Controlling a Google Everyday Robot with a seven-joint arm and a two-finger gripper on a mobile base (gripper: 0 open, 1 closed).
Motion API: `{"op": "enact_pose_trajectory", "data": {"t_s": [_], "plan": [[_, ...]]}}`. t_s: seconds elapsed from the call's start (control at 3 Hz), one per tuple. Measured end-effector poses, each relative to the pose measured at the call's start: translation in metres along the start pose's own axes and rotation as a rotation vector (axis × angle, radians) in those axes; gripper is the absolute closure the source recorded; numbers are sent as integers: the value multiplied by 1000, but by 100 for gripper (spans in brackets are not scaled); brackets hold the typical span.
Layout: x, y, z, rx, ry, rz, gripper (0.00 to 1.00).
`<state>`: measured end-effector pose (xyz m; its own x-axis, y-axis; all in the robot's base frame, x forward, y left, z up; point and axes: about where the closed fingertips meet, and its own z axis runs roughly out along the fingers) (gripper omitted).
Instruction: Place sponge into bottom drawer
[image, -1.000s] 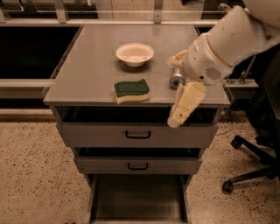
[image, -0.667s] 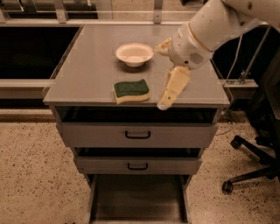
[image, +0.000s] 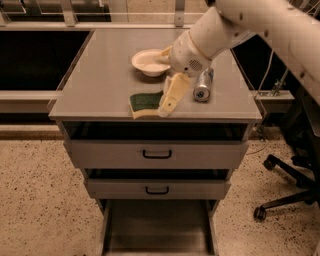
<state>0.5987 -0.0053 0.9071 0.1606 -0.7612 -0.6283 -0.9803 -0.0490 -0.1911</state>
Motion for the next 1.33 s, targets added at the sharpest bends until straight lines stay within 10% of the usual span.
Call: {"op": "enact_pose_trajectory", "data": {"t_s": [1.33], "plan": [[28, 3, 47, 35, -131, 132, 0]]}}
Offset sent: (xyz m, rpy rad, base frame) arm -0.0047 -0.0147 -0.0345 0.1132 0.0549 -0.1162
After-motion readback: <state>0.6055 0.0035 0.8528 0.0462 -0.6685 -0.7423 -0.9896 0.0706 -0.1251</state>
